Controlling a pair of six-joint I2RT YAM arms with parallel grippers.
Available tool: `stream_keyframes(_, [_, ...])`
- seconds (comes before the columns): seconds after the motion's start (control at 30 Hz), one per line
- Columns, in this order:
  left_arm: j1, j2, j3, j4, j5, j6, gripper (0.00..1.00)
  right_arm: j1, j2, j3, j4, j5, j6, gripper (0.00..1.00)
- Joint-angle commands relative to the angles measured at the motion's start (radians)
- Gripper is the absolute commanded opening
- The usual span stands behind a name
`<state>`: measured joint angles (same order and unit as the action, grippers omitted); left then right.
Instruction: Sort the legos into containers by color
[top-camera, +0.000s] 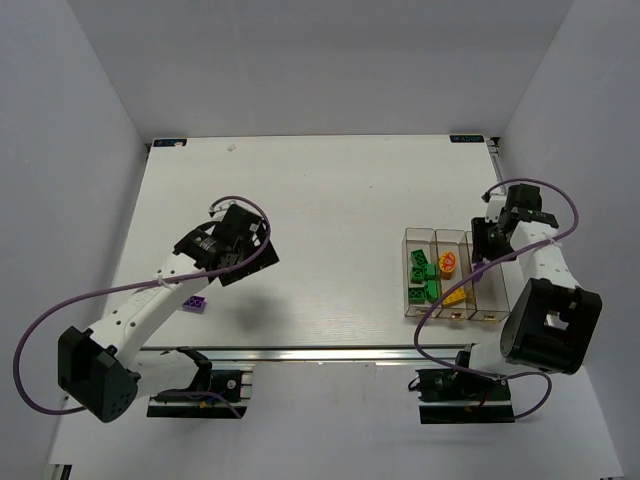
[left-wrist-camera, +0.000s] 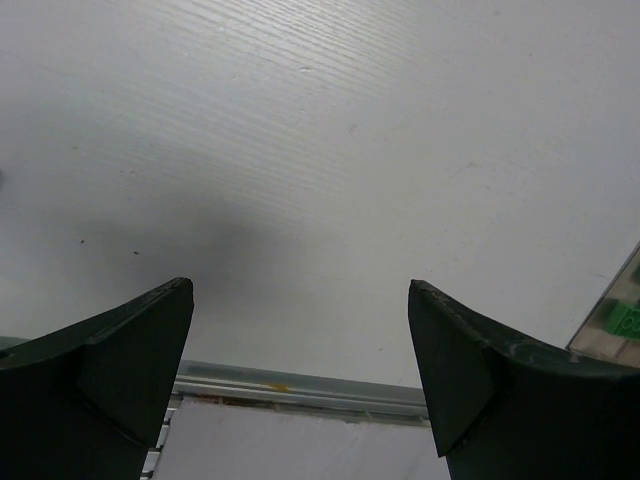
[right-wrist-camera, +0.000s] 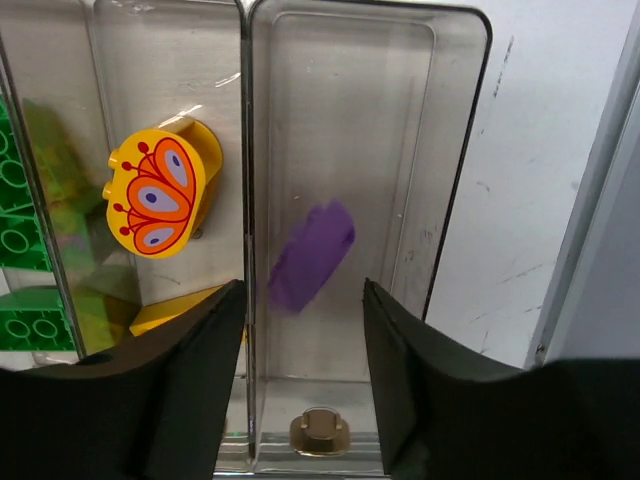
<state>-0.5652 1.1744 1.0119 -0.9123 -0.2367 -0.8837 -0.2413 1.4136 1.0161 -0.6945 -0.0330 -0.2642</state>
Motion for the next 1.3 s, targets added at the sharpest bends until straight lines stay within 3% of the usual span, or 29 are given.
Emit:
stream_keyframes(0.0, [0.011,-0.029,0.031,-0.066,-0.050,-0.072,0.98,-0.006,-0.008,0.022,0.036,-0.045,-0.043,0.57])
stream_keyframes(0.03, [0.021,-0.024,0.036,-0.097,-0.056,-0.080,0.98,-0.003,-0.024,0.029,0.038,-0.056,-0.046,0.65])
stream_keyframes(0.13, [0.033,0.001,0.048,-0.160,-0.087,-0.115,0.98,-0.004,-0.065,0.062,0.050,-0.083,-0.063,0.70])
stream_keyframes(0.3, [0.089,0.047,0.080,-0.230,-0.118,-0.155,0.98,-0.001,-0.171,0.128,0.105,-0.250,-0.113,0.71])
stream_keyframes(0.43, [0.157,0.116,0.099,-0.327,-0.170,-0.234,0.98,0.005,-0.206,0.121,-0.031,-0.801,-0.380,0.71])
stream_keyframes(0.47, [0.171,0.154,0.102,-0.358,-0.185,-0.332,0.98,0.008,-0.209,0.102,-0.078,-0.887,-0.470,0.71])
stream_keyframes(0.53, [0.220,0.200,0.108,-0.393,-0.185,-0.380,0.98,0.037,-0.206,0.041,-0.089,-1.008,-0.509,0.68])
stream_keyframes(0.73, [0.355,0.294,0.102,-0.320,-0.148,-0.399,0.97,0.154,-0.185,-0.016,-0.089,-1.000,-0.569,0.65])
stream_keyframes(0.93, [0.468,0.312,0.047,-0.237,-0.113,-0.348,0.94,0.178,-0.183,-0.039,0.050,-0.956,-0.431,0.65])
stream_keyframes(1.27, [0.629,0.277,-0.084,-0.097,0.013,-0.278,0.84,0.188,-0.145,-0.019,0.067,-0.915,-0.351,0.65])
